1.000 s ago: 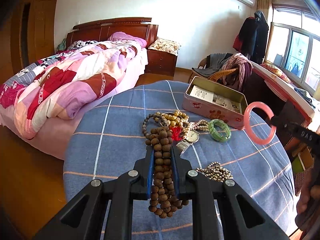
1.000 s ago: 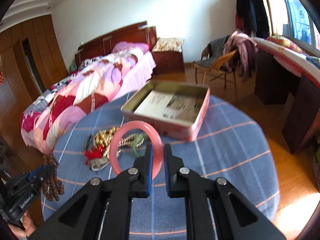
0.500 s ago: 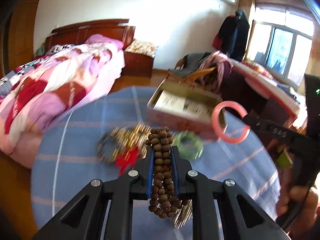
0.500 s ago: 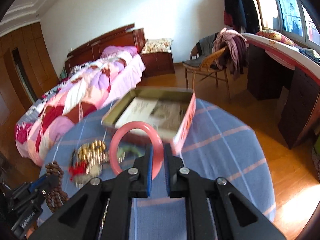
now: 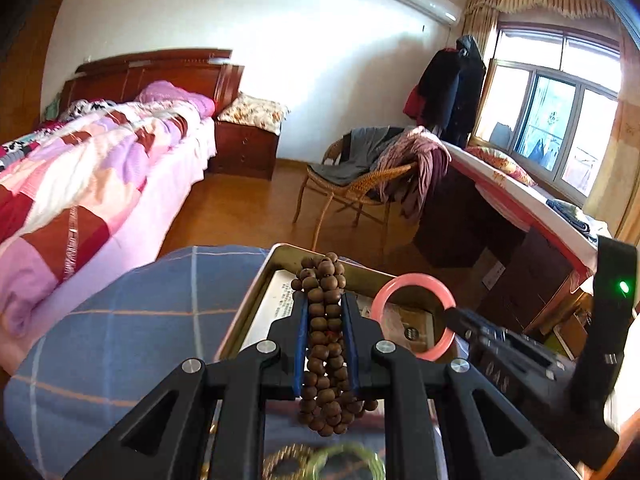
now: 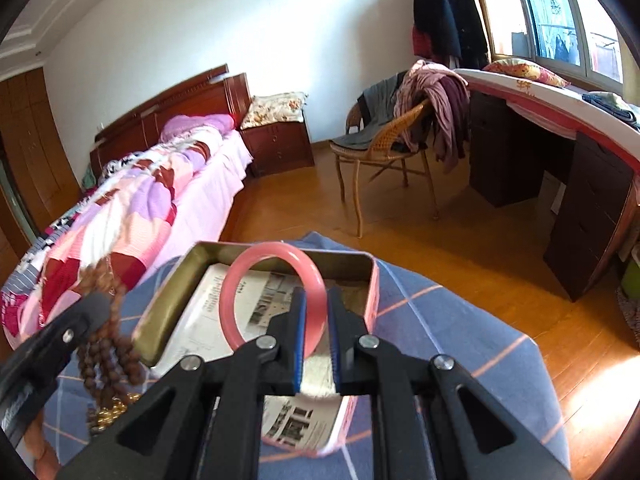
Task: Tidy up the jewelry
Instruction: 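Carry the bead bracelet and pink bangle into the pink tin and release both, then grasp the gold ball chain with the left tool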
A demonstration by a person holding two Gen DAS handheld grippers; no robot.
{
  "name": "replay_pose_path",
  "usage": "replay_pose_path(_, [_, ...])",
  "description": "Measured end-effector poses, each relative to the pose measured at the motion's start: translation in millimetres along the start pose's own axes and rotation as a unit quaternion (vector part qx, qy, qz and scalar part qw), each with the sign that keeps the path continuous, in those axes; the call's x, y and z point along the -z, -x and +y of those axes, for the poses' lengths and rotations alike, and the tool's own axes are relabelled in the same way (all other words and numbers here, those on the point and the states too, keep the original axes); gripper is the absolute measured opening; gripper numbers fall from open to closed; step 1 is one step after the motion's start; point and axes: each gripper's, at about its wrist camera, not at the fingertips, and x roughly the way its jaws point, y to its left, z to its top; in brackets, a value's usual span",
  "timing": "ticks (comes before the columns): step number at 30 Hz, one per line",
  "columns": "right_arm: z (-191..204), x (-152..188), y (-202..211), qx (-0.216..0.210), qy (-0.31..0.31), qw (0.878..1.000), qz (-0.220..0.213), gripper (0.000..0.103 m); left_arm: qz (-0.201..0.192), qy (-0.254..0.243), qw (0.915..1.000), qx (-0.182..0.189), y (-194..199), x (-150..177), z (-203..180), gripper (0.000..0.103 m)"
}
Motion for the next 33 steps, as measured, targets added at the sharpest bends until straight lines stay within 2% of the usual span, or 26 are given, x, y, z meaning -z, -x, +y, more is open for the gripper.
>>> replay_pose_path(4, [-1, 7, -11, -0.001, 0.000, 1.000, 0.017, 0.014, 0.032, -0.008, 0.9994, -0.012, -29, 4, -2, 0.016])
replay_pose_path(10, [-5, 8, -12, -0.010, -0.002, 1.000, 0.019, 0.014, 0.069, -0.011, 0.9968, -0.038, -47, 15, -2, 0.017])
replay_pose_path(11, [-8, 8, -10, -0.020, -0.009, 1.000, 0.016, 0.015, 0.073, -0.008, 0.9966, -0.038, -49, 14, -2, 0.026])
replay_pose_path(12, [-9, 6, -12, -0.027, -0.016, 0.999, 0.015, 0.017, 0.076, -0.002, 0.9964, -0.037, -49, 13, -1, 0.046])
replay_pose_path(13, [-11, 5, -9, -0.036, -0.025, 0.999, 0.011, 0.029, 0.077, 0.007, 0.9962, -0.041, -43, 12, 0, 0.057])
replay_pose_path(14, [-14, 4, -2, -0.039, -0.033, 0.999, -0.002, 0.047, 0.070, 0.013, 0.9964, -0.046, -37, 10, 0, 0.070])
replay_pose_path(15, [-14, 3, 5, -0.034, -0.035, 0.999, -0.017, 0.053, 0.061, 0.017, 0.9967, -0.051, -34, 7, 1, 0.071])
replay_pose_path(16, [-14, 1, 12, -0.025, -0.034, 0.999, -0.031, 0.056, 0.052, 0.015, 0.9969, -0.057, -23, 5, 0, 0.071])
replay_pose_path(19, [-14, 1, 33, -0.003, -0.022, 0.998, -0.052, 0.056, 0.040, -0.009, 0.9962, -0.078, 1, 5, -3, 0.071])
replay_pose_path(23, [-18, 22, 49, 0.026, -0.002, 0.999, -0.028, 0.056, 0.045, -0.025, 0.9947, -0.089, 28, 21, -1, 0.071])
replay_pose_path(28, [-31, 45, 60, 0.020, -0.014, 1.000, 0.011, 0.056, 0.048, -0.024, 0.9932, -0.103, 63, 45, 2, 0.071])
replay_pose_path(33, [-35, 59, 76, 0.028, -0.001, 0.999, 0.022, 0.056, 0.055, -0.016, 0.9911, -0.120, 92, 73, 5, 0.071])
